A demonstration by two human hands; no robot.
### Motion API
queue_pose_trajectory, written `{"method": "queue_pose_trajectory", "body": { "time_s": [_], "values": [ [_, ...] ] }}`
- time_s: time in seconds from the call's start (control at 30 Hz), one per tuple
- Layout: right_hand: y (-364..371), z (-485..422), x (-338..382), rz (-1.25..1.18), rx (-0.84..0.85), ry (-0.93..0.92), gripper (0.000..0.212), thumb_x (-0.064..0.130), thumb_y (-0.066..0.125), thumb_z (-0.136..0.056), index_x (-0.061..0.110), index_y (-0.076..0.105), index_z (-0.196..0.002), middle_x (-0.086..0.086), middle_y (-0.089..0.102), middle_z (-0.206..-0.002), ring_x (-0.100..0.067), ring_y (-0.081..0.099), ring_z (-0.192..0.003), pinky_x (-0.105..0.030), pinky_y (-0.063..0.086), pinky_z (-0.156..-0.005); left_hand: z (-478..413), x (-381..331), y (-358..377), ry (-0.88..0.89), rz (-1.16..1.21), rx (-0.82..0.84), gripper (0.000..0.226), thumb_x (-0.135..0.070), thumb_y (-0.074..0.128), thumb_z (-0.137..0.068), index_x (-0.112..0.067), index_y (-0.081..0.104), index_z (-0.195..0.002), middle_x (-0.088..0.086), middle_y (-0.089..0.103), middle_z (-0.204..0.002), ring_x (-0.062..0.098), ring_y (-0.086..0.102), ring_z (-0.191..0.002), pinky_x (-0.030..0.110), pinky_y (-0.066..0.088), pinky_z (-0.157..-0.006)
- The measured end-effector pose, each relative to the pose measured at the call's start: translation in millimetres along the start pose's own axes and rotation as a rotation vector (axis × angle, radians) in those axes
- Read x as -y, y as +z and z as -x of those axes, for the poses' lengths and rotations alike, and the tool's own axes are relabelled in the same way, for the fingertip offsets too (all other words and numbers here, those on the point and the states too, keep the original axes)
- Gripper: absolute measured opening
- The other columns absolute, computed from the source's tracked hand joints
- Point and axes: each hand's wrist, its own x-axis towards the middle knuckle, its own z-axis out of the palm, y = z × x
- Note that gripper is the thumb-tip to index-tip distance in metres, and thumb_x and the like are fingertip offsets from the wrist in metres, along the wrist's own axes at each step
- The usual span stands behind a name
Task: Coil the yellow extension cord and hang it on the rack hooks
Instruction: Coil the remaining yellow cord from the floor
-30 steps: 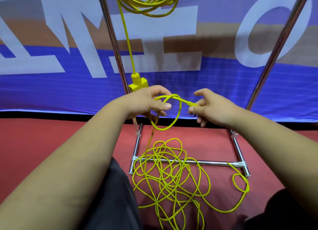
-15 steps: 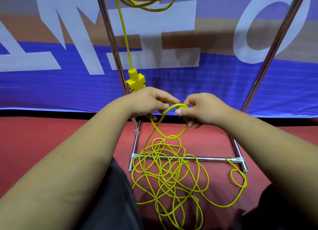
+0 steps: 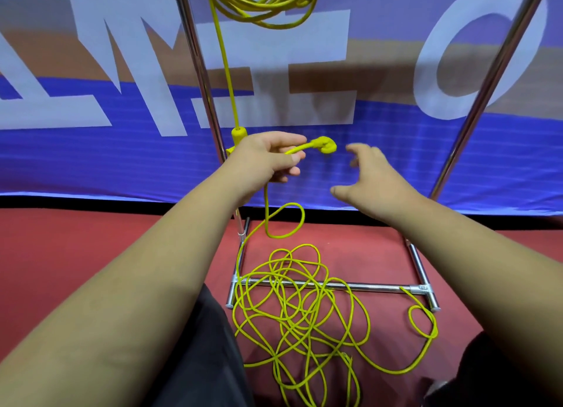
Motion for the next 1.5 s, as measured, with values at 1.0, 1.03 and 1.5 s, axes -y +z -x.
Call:
{"method": "queue_pose_trajectory", "body": {
  "time_s": [1.0,1.03,1.5],
  "values": [
    [-28.1,6.2,13.0,-0.484,-0.025,0.052,0.026,0.036,0.055,-0.101,0.024,0.076,-0.092,0.009,0.068,-0.069,-0.009,0.055,-0.061,-0.034,0.047,-0.067,-21.8,31.7,64.2,-0.015,-0.423,0.081,0.024,-0.035,0.091,-0.076,-0.016,0.077,-0.078,0.008,0.075,-0.074,0.013,0.061,-0.063,0.035,0.054,-0.068],
    [-27.8,7.7,13.6,-0.514,-0.011,0.091,0.035,0.042,0.051,-0.104,0.021,0.075,-0.089,0.007,0.066,-0.066,-0.013,0.055,-0.059,-0.037,0.047,-0.065,-23.9,30.8,65.3,-0.008,-0.414,0.039,0.026,-0.033,0.092,-0.075,-0.015,0.074,-0.075,0.01,0.074,-0.074,0.013,0.059,-0.061,0.032,0.05,-0.065],
    [-34.2,10.5,2.7,-0.613,0.33,0.184,0.053,0.059,0.064,-0.098,0.007,0.073,-0.101,0.001,0.05,-0.061,-0.02,0.049,-0.051,-0.045,0.059,-0.07,-34.2,30.4,63.2,0.243,-0.473,-0.073,0.018,-0.028,0.086,-0.08,-0.024,0.069,-0.077,-0.003,0.064,-0.073,0.007,0.053,-0.06,0.031,0.047,-0.057]
  ]
}}
